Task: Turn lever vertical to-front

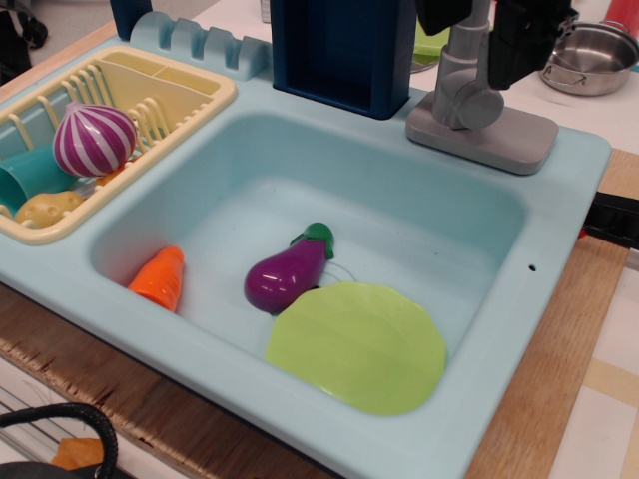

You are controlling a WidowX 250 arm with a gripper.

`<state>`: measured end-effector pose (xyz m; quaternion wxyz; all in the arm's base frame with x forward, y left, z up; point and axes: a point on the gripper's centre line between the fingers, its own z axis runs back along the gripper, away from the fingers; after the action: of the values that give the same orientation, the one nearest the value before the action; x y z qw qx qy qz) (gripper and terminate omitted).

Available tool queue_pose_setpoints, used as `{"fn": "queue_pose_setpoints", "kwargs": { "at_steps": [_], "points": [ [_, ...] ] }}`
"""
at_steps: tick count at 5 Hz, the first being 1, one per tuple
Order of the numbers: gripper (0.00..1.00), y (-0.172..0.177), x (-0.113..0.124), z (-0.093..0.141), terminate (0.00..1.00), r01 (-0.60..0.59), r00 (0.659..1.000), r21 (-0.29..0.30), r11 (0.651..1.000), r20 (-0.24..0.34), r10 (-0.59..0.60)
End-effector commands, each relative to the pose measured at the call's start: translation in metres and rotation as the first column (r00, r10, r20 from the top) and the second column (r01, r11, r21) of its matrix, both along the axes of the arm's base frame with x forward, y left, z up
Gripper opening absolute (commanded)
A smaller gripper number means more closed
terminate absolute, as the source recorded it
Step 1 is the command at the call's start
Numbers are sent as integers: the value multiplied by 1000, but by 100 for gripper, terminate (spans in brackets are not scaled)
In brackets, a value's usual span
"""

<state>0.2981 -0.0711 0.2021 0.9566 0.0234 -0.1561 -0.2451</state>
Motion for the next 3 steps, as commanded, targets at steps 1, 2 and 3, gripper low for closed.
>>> {"fn": "queue_pose_setpoints", "kwargs": {
  "at_steps": [1, 2, 3],
  "points": [
    [100, -3, 4, 6, 0, 29, 998, -18, 999, 52, -28],
    [100, -7, 11, -3, 0, 38, 996, -31, 999, 84, -36],
    [0, -8, 12, -2, 0, 24, 996, -19, 1000, 88, -22]
  ]
}}
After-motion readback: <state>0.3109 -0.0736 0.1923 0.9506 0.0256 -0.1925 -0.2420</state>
